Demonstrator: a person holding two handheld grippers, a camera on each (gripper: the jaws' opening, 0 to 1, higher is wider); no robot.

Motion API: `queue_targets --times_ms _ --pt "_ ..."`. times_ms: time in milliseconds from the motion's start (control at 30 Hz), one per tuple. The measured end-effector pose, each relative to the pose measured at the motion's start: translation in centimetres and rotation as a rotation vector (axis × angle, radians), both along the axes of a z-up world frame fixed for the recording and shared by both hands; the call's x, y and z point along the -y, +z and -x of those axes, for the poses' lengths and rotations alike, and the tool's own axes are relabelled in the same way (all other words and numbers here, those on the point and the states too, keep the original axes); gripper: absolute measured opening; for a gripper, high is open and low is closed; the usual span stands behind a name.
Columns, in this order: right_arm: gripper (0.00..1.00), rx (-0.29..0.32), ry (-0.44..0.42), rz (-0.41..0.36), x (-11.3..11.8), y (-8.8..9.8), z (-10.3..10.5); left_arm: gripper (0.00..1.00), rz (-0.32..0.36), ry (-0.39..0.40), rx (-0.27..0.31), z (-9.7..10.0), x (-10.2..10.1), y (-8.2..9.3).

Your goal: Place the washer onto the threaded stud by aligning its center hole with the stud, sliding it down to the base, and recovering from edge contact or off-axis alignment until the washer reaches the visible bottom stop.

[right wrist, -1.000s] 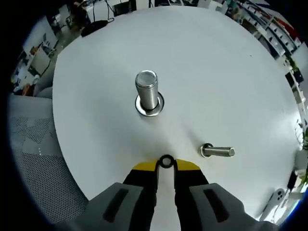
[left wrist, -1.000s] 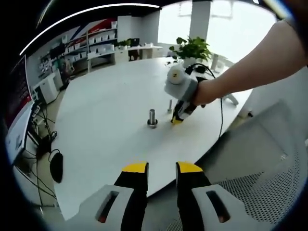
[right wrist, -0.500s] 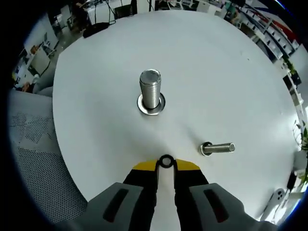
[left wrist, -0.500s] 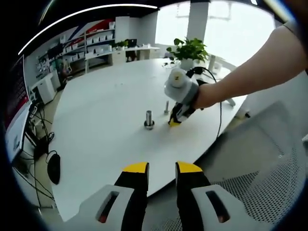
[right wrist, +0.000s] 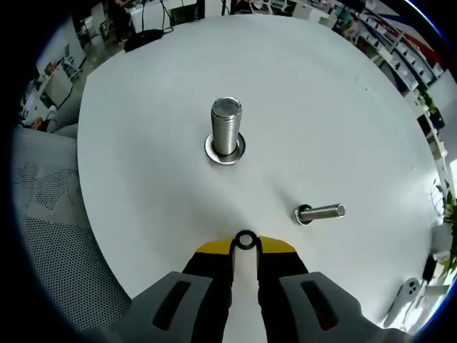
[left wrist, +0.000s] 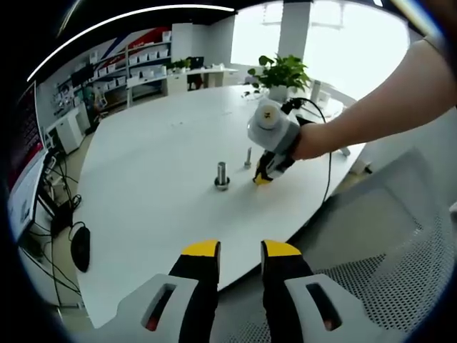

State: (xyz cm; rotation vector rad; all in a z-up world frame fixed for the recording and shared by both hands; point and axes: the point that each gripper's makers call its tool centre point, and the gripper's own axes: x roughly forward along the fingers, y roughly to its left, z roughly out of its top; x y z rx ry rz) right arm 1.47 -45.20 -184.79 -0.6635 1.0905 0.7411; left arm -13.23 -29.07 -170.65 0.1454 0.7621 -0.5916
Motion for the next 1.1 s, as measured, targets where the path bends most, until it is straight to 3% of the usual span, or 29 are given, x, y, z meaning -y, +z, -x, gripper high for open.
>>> queue_targets --times_ms 200,600,700,1100 --pt "0.13 0.015 -0.057 -0.040 0.8 1.8 -0.8 0.21 0.004 0.003 0.004 0.0 0.0 0.1" --pt "0.13 0.052 -0.072 -0.037 2.6 4.9 -1.2 0.21 0.020 0.001 0.023 -0.2 0.2 0.5" --pt "0.13 0.060 -0.110 -0.054 3.6 5.9 -1.2 0.21 0.026 0.001 0.028 -0.3 0.2 0.6" --pt "0.13 0.101 -0.111 -0.036 5.3 8.3 -0.4 0.21 0.031 -0.013 0.030 -0.2 0.4 0.7"
